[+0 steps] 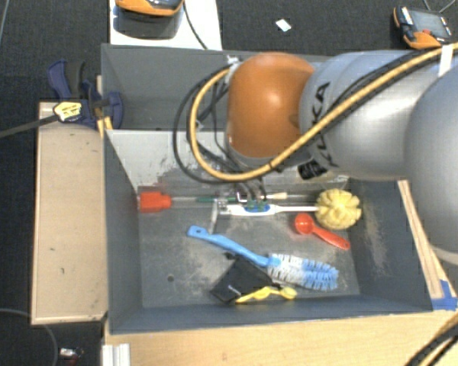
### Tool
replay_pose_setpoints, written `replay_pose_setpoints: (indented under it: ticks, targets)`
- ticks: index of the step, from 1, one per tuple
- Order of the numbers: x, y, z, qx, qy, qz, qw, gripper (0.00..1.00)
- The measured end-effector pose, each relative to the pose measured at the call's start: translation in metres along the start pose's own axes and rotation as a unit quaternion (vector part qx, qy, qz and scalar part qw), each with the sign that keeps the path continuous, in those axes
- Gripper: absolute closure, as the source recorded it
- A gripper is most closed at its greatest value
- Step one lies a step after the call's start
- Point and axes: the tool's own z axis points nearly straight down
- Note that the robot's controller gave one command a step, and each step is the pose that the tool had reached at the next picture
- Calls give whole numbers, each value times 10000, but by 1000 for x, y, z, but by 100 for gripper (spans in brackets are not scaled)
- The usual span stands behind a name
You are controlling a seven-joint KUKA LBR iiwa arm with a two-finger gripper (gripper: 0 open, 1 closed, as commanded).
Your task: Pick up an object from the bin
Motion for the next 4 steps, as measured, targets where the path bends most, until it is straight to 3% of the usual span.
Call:
replay_pose_setpoints:
  ticks: [1,2,3,4]
  targets:
    - [-2,-1,-5,-6,-41,30,10000,0]
    - [46,-71,107,-5,-22,813,9967,0]
    - [53,-62,63,-44,-107,1172,9930,0]
    - [48,-70,104,-6,-26,885,9961,0]
